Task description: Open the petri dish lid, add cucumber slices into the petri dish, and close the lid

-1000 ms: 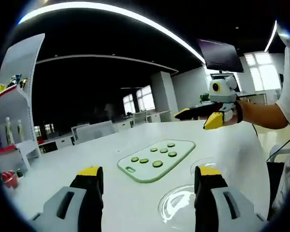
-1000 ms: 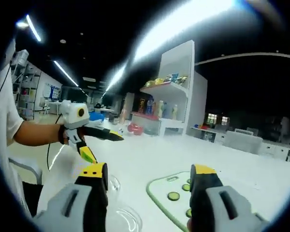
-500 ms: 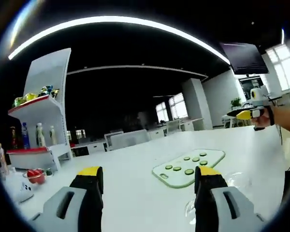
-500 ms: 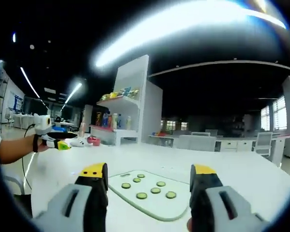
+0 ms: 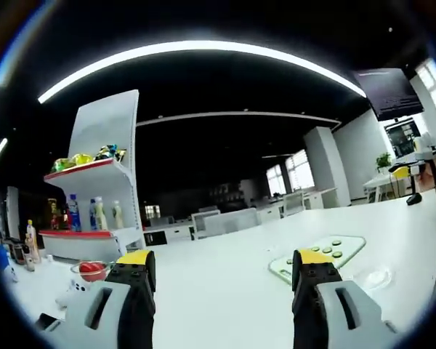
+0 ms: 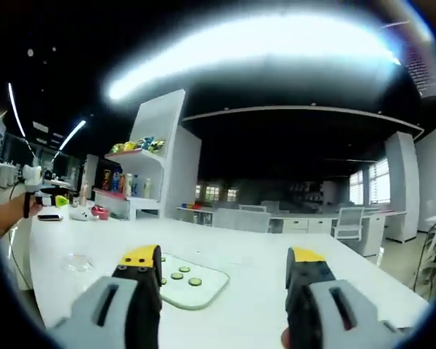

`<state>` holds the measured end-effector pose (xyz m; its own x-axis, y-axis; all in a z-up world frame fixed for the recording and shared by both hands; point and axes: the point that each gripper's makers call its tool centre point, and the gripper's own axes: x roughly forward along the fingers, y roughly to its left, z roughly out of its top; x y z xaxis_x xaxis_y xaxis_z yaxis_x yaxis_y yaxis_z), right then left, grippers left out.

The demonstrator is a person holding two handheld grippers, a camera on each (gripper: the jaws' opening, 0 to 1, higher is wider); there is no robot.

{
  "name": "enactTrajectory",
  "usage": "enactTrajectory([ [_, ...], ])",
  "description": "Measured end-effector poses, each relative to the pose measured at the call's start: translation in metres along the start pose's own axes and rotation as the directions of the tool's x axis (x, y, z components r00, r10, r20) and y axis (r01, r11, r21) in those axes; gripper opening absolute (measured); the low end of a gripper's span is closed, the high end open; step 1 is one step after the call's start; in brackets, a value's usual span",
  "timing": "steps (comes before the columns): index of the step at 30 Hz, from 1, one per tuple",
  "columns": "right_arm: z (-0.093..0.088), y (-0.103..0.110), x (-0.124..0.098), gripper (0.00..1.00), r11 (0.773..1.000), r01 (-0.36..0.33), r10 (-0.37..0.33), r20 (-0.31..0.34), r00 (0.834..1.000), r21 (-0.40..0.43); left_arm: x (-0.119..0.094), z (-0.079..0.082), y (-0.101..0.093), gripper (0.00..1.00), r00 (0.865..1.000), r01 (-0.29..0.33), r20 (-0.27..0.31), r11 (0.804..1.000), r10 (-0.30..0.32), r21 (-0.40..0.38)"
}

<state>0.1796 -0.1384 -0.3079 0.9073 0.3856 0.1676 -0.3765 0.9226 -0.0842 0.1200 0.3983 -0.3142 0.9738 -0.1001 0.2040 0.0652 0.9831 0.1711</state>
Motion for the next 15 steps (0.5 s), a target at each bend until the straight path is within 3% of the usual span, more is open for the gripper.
enactTrajectory([
  [5, 0.000, -0.018, -0.021, 0.68, 0.998, 0.058, -0.058, -0.004, 0.998, 0.004, -0.011, 0.006, 0.013, 0.77, 0.999, -0.034, 0.009, 0.999, 0.034, -0.001],
  [15, -0.010, -0.031, -0.056, 0.68, 0.993, 0.116, -0.116, -0.036, 0.993, 0.005, -0.034, 0.003, 0.016, 0.77, 0.999, -0.040, -0.010, 0.999, 0.040, 0.000],
])
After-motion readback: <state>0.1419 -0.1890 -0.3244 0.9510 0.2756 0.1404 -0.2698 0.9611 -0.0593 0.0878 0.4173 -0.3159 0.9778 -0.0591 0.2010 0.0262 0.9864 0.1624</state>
